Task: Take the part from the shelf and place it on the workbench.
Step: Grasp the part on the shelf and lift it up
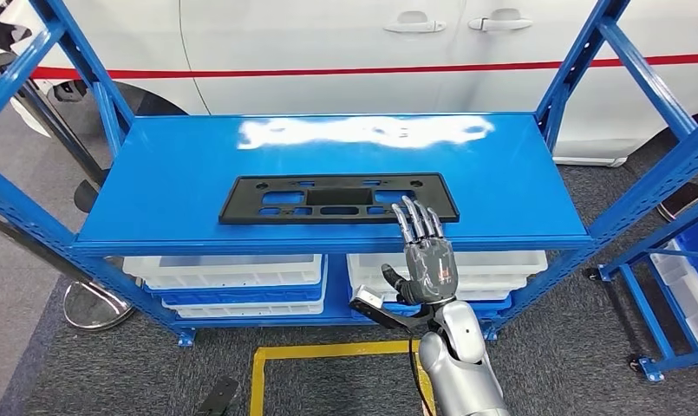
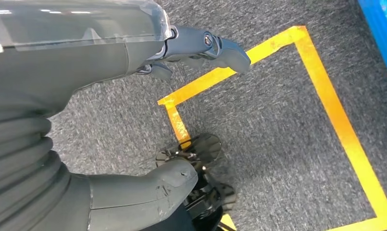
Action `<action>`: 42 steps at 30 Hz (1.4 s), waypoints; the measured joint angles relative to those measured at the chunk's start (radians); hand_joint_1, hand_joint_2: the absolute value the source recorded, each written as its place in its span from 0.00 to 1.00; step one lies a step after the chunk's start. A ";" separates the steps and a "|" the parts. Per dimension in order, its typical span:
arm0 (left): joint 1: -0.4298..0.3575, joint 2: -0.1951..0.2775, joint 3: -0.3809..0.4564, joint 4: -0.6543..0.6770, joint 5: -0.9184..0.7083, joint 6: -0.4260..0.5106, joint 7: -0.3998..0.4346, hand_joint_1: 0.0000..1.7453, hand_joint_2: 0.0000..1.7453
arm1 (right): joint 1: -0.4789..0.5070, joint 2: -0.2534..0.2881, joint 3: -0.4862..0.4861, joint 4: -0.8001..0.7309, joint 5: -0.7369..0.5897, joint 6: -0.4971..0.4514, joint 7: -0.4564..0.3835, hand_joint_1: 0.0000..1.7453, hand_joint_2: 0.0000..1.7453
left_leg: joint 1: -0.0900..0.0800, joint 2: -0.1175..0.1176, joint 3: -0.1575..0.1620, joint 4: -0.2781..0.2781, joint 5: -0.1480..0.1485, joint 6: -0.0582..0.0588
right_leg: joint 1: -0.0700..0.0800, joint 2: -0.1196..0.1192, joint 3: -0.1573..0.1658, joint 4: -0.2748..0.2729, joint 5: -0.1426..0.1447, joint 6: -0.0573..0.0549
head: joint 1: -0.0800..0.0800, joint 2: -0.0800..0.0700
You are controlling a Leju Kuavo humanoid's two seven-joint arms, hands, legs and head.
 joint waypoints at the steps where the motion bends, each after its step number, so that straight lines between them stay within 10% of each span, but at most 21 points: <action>1: 0.001 0.000 -0.001 0.000 0.000 0.000 0.001 0.00 1.00 | 0.001 0.000 0.000 0.000 0.000 0.000 0.000 0.00 1.00 | 0.000 -0.001 0.002 0.004 -0.004 -0.001 | -0.002 0.000 -0.002 -0.011 0.024 0.001 | 0.000 0.000; 5: -0.001 -0.002 -0.003 0.000 -0.001 0.001 0.003 0.00 1.00 | -0.001 0.000 0.002 0.000 0.001 0.000 -0.001 0.00 1.00 | -0.002 -0.004 0.007 0.027 -0.030 -0.015 | -0.002 -0.002 0.083 -0.216 0.134 -0.007 | 0.000 0.000; 10: -0.003 -0.003 -0.003 0.000 -0.002 0.002 0.004 0.00 1.00 | -0.003 0.004 0.017 -0.001 0.001 0.000 -0.003 0.00 1.00 | -0.002 -0.003 0.000 0.049 -0.053 -0.042 | -0.003 0.001 0.099 -0.249 0.132 -0.030 | 0.000 0.000; 15: -0.003 -0.003 -0.003 0.000 -0.002 0.003 0.004 0.00 1.00 | -0.003 0.011 0.037 0.001 0.002 0.000 -0.003 0.00 1.00 | 0.007 -0.002 -0.131 0.300 -0.146 -0.064 | -0.006 -0.003 0.109 -0.255 0.127 -0.042 | -0.001 0.000; 20: -0.005 -0.003 -0.003 0.000 -0.001 0.008 0.004 0.00 1.00 | -0.003 0.013 0.051 0.001 0.004 0.000 0.003 0.00 1.00 | 0.004 -0.002 -0.032 0.058 -0.005 -0.050 | -0.003 0.001 0.124 -0.253 0.115 -0.029 | 0.000 0.000; 25: -0.003 -0.002 -0.003 0.000 -0.001 0.013 0.003 0.00 1.00 | -0.004 0.013 0.059 -0.002 0.005 0.000 0.010 0.00 1.00 | 0.005 -0.002 -0.010 0.010 -0.002 -0.020 | -0.001 -0.001 0.114 -0.231 0.094 -0.005 | 0.000 0.000; 30: -0.002 -0.003 -0.003 0.000 -0.001 0.015 0.002 0.00 1.00 | 0.004 0.010 0.060 -0.002 0.003 0.000 0.019 0.00 1.00 | 0.002 -0.001 -0.002 0.007 -0.007 -0.003 | -0.001 -0.002 -0.018 0.012 0.006 0.001 | 0.000 0.000; 34: 0.002 -0.003 -0.003 0.000 -0.002 0.015 0.002 0.00 1.00 | 0.006 0.009 0.060 -0.003 0.001 0.000 0.019 0.00 1.00 | -0.002 -0.005 0.008 0.021 -0.026 -0.011 | 0.002 -0.002 0.066 -0.185 0.128 -0.012 | 0.000 0.000; 39: 0.004 -0.003 -0.003 0.000 -0.001 0.015 0.000 0.00 1.00 | 0.007 0.008 0.063 -0.004 0.001 0.000 0.019 0.00 1.00 | -0.004 -0.003 0.009 0.030 -0.045 -0.036 | 0.003 0.002 0.100 -0.254 0.134 -0.030 | 0.000 0.000; 42: 0.003 -0.003 -0.003 0.000 0.000 0.016 0.000 0.00 1.00 | 0.006 0.009 0.067 -0.005 0.002 0.000 0.019 0.00 1.00 | 0.001 -0.003 -0.046 0.156 -0.112 -0.054 | -0.002 -0.001 0.112 -0.263 0.132 -0.043 | 0.000 0.000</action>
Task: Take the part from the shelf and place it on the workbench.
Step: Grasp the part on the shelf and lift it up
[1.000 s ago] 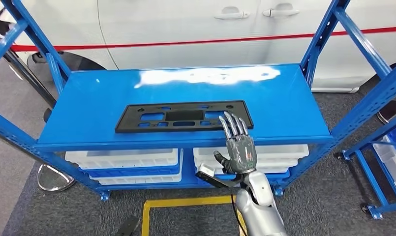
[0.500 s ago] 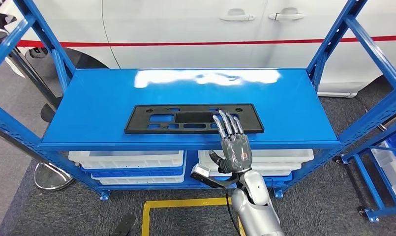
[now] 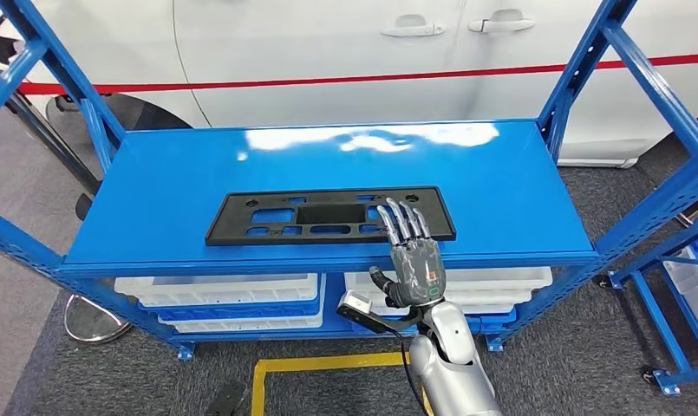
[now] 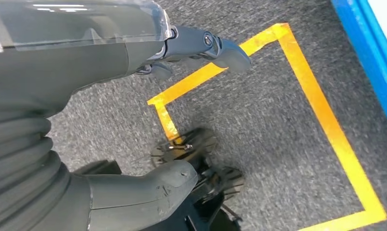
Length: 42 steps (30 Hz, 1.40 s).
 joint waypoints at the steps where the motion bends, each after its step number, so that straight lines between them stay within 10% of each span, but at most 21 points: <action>1: 0.001 0.000 0.000 0.000 0.000 0.000 0.000 0.00 1.00 | 0.001 0.000 0.001 0.000 0.000 0.000 0.000 0.00 1.00 | 0.002 0.000 -0.035 0.067 -0.026 -0.005 | 0.000 -0.001 0.001 0.000 -0.002 -0.003 | 0.000 0.000; 4: 0.005 0.000 0.000 0.000 0.000 0.000 -0.001 0.00 1.00 | 0.003 0.000 0.002 0.000 0.000 0.000 0.000 0.00 1.00 | 0.008 0.000 -0.074 0.115 -0.003 -0.011 | -0.001 0.001 0.011 0.001 -0.010 -0.002 | 0.000 0.000; 8: 0.004 0.002 0.000 0.000 0.001 0.000 -0.002 0.00 1.00 | 0.002 0.000 0.003 0.000 0.000 0.000 0.000 0.00 1.00 | 0.005 0.000 0.024 -0.109 0.111 0.005 | 0.002 0.003 0.029 0.002 -0.024 0.012 | 0.000 0.000; 14: 0.005 0.002 0.000 0.000 0.001 0.000 -0.004 0.00 1.00 | 0.000 0.000 0.004 -0.004 0.000 0.000 0.000 0.00 1.00 | 0.008 0.001 0.053 -0.156 0.107 0.041 | 0.004 -0.001 0.022 0.027 -0.050 0.039 | 0.001 0.000; 18: 0.004 0.002 0.000 0.000 0.001 0.000 -0.005 0.00 1.00 | -0.001 0.000 0.004 -0.004 0.000 0.000 0.000 0.00 1.00 | 0.007 0.002 0.057 -0.158 0.106 0.045 | 0.004 -0.001 0.012 0.052 -0.064 0.040 | 0.001 0.000; 20: 0.003 0.002 0.000 0.000 0.001 0.000 -0.005 0.00 1.00 | 0.000 0.000 0.004 -0.004 0.000 0.000 0.001 0.00 1.00 | 0.005 0.002 0.058 -0.157 0.103 0.048 | 0.003 -0.001 -0.035 0.136 -0.098 0.041 | 0.001 0.000; 22: 0.004 0.002 0.000 0.000 0.001 0.000 -0.005 0.00 1.00 | 0.003 -0.002 0.004 -0.004 0.000 0.000 0.001 0.00 1.00 | 0.002 0.000 0.066 -0.149 0.090 0.050 | 0.002 -0.001 -0.071 0.162 -0.063 0.037 | 0.001 0.000; 24: 0.005 0.003 0.000 0.000 0.001 0.000 -0.005 0.00 1.00 | 0.004 -0.003 0.004 -0.003 0.000 0.000 0.002 0.00 1.00 | -0.002 -0.003 0.071 -0.138 0.072 0.043 | 0.006 -0.001 -0.045 0.070 0.006 0.027 | 0.001 0.000; 29: 0.004 0.003 0.000 0.000 0.001 0.000 -0.005 0.00 1.00 | 0.003 -0.002 0.005 -0.004 0.000 0.000 0.008 0.00 1.00 | -0.003 -0.001 0.068 -0.126 0.053 0.017 | 0.006 0.004 -0.019 0.013 0.005 0.010 | 0.000 0.000; 34: 0.004 0.003 0.000 0.000 -0.001 0.001 -0.004 0.00 1.00 | 0.003 -0.002 0.010 -0.003 0.012 0.000 0.027 0.00 1.00 | 0.004 0.000 -0.064 0.123 -0.043 -0.005 | 0.002 0.001 0.000 0.005 -0.005 -0.006 | 0.000 0.000; 36: 0.005 0.003 0.000 0.000 -0.002 0.002 -0.003 0.00 1.00 | 0.004 -0.002 0.011 0.002 0.019 0.000 0.037 0.00 1.00 | 0.005 0.000 -0.076 0.114 -0.001 -0.005 | 0.002 0.003 0.008 0.005 -0.011 -0.006 | 0.000 0.000; 39: 0.003 0.004 0.000 0.000 -0.003 0.003 -0.003 0.00 1.00 | 0.004 -0.003 0.015 0.006 0.025 0.000 0.044 0.00 1.00 | 0.001 -0.001 -0.002 -0.070 0.107 0.009 | 0.004 0.006 0.025 0.006 -0.023 0.002 | 0.000 0.000; 42: 0.000 0.006 0.000 0.000 -0.005 0.004 -0.002 0.00 1.00 | 0.004 -0.003 0.018 0.010 0.029 0.000 0.047 0.00 1.00 | -0.006 -0.001 0.024 -0.130 0.112 0.025 | 0.007 0.005 0.026 0.004 -0.027 0.016 | 0.000 0.000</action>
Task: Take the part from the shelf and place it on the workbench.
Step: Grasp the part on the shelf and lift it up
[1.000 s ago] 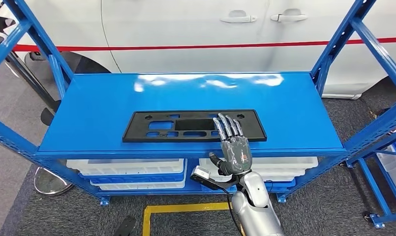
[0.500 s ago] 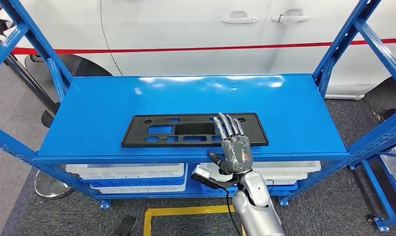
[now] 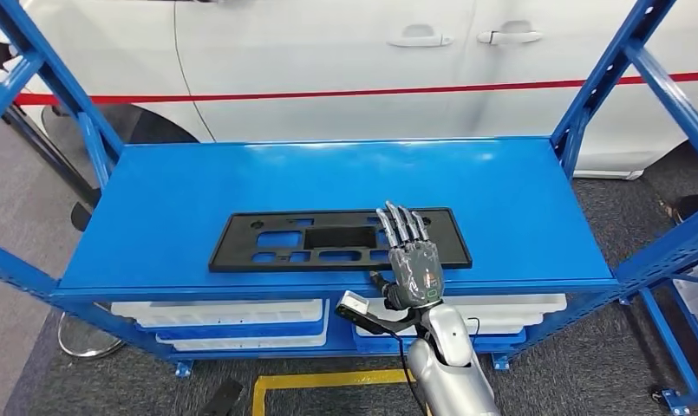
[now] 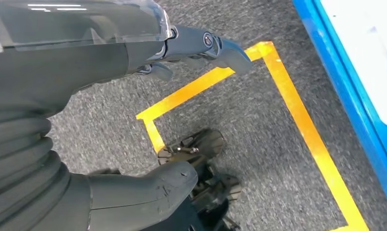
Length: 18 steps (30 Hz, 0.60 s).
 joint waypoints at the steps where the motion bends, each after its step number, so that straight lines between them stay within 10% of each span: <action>1: 0.000 0.000 0.000 0.000 -0.001 0.000 0.000 0.00 1.00 | 0.000 0.000 0.000 0.001 0.001 0.000 0.000 0.00 1.00 | 0.003 0.001 0.002 -0.005 0.001 0.005 | 0.000 -0.001 0.000 0.000 -0.002 0.005 | 0.000 0.000; 6: -0.001 0.000 0.000 0.000 0.004 0.000 0.000 0.00 1.00 | 0.001 -0.005 0.001 0.004 0.002 0.000 0.002 0.00 1.00 | 0.009 0.003 0.014 -0.024 0.004 0.029 | -0.001 -0.003 -0.101 0.205 -0.108 0.023 | 0.001 0.000; 8: 0.000 0.000 0.000 0.000 0.008 0.000 -0.002 0.00 1.00 | 0.006 -0.009 0.001 0.006 0.003 0.000 0.004 0.00 1.00 | 0.008 0.003 0.015 -0.020 0.000 0.030 | -0.003 -0.003 -0.141 0.266 -0.109 0.026 | 0.001 0.000; 12: 0.001 0.000 0.000 0.000 0.011 0.000 -0.008 0.00 1.00 | 0.006 -0.012 0.001 0.007 0.002 0.000 0.004 0.00 1.00 | 0.006 -0.001 0.020 -0.003 -0.018 0.019 | -0.006 -0.005 -0.056 0.065 0.013 0.021 | 0.001 0.000; 18: -0.001 0.001 0.001 0.000 0.012 0.007 -0.019 0.00 1.00 | 0.008 -0.014 0.001 0.006 0.000 0.000 0.000 0.00 1.00 | 0.004 0.001 0.007 0.036 -0.054 -0.011 | -0.009 -0.003 -0.029 0.007 0.020 -0.006 | 0.000 0.000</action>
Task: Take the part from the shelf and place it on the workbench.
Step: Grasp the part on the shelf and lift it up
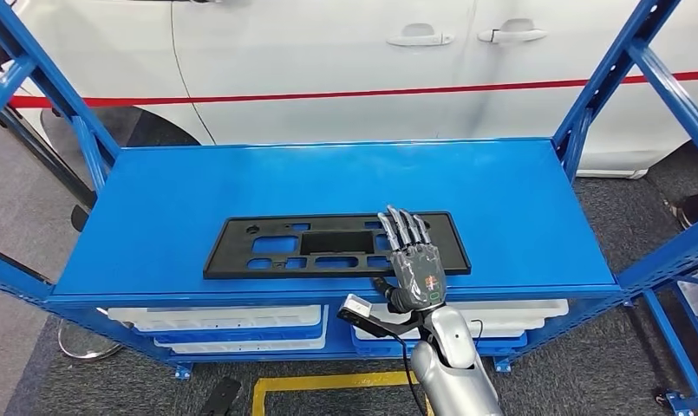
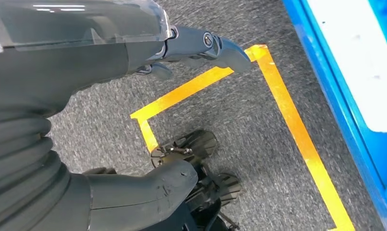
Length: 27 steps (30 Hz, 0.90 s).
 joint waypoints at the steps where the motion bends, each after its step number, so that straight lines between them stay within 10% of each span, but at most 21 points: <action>1: 0.000 0.000 0.000 0.000 0.000 0.001 -0.002 0.00 1.00 | 0.000 0.000 0.000 0.000 0.000 0.000 -0.001 0.00 1.00 | 0.002 0.000 -0.020 0.046 -0.027 -0.005 | -0.002 -0.001 0.003 -0.003 0.000 -0.005 | 0.000 0.000; 5: 0.003 0.000 0.003 0.000 0.001 0.003 -0.006 0.00 1.00 | 0.003 0.000 0.000 0.000 0.000 0.000 -0.002 0.00 1.00 | 0.007 0.000 -0.113 0.232 -0.087 -0.017 | 0.000 -0.002 0.005 -0.002 -0.004 -0.011 | 0.000 0.000; 9: 0.000 0.001 0.005 0.000 0.003 0.005 -0.009 0.00 1.00 | 0.004 0.000 0.000 0.000 -0.001 0.000 -0.002 0.00 1.00 | 0.004 0.000 -0.017 0.019 0.034 -0.005 | 0.002 0.002 0.015 0.000 -0.011 -0.004 | 0.000 0.000; 14: 0.000 0.003 0.007 0.000 0.003 0.006 -0.010 0.00 1.00 | 0.004 0.000 0.000 -0.001 -0.002 0.000 -0.003 0.00 1.00 | 0.002 0.000 0.008 -0.046 0.045 0.020 | 0.004 0.001 0.010 0.005 -0.018 0.021 | 0.000 0.000; 18: -0.003 0.003 0.007 0.000 0.003 0.007 -0.012 0.00 1.00 | 0.004 -0.002 0.000 -0.001 -0.010 0.000 -0.003 0.00 1.00 | 0.004 0.002 0.016 -0.058 0.049 0.038 | 0.003 0.000 -0.082 0.203 -0.120 0.032 | 0.000 0.000; 20: -0.002 0.003 0.007 0.000 0.003 0.007 -0.012 0.00 1.00 | 0.007 -0.005 0.000 0.002 -0.012 0.000 -0.003 0.00 1.00 | 0.003 0.002 0.016 -0.055 0.047 0.040 | 0.003 0.000 -0.116 0.265 -0.126 0.034 | 0.000 0.000; 24: -0.001 0.003 0.007 0.000 0.003 0.008 -0.016 0.00 1.00 | 0.006 -0.008 0.000 0.003 -0.014 0.000 -0.006 0.00 1.00 | 0.000 -0.001 0.016 -0.040 0.035 0.031 | 0.005 -0.001 -0.019 0.056 -0.012 0.024 | 0.000 0.000; 27: -0.001 0.003 0.007 0.000 0.002 0.008 -0.019 0.00 1.00 | 0.007 -0.008 0.000 0.003 -0.016 0.000 -0.013 0.00 1.00 | -0.004 -0.001 0.012 -0.036 0.032 0.018 | 0.009 0.001 -0.001 0.005 -0.005 0.014 | 0.000 0.000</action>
